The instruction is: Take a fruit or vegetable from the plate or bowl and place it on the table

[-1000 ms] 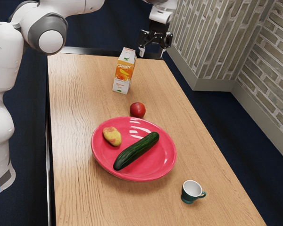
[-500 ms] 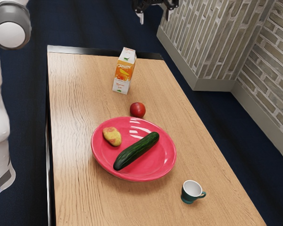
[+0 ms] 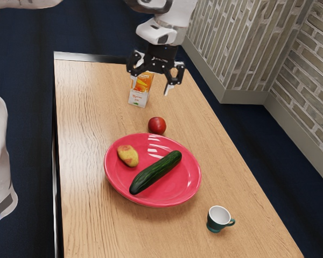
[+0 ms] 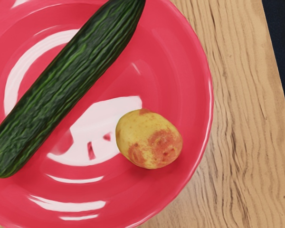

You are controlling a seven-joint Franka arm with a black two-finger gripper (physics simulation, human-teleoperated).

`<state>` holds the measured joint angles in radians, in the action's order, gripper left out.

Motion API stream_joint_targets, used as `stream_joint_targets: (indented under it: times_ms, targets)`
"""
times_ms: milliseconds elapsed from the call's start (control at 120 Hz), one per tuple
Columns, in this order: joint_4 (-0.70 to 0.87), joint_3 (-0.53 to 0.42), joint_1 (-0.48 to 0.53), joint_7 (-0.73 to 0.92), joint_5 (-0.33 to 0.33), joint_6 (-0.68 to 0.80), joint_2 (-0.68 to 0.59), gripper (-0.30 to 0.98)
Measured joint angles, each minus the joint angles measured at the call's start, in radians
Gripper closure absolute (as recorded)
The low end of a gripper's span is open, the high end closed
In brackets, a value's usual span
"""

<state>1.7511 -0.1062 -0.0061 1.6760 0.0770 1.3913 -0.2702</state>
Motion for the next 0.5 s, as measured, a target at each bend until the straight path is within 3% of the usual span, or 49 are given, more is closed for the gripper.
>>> stream_joint_targets:
  times_ms: [267, 500]
  targets:
    - [0.081, -0.007, -0.086, -0.037, -0.005, 0.09, 0.015, 0.0]
    - [0.052, 0.0, -0.115, -0.07, -0.012, 0.19, 0.188, 0.0]
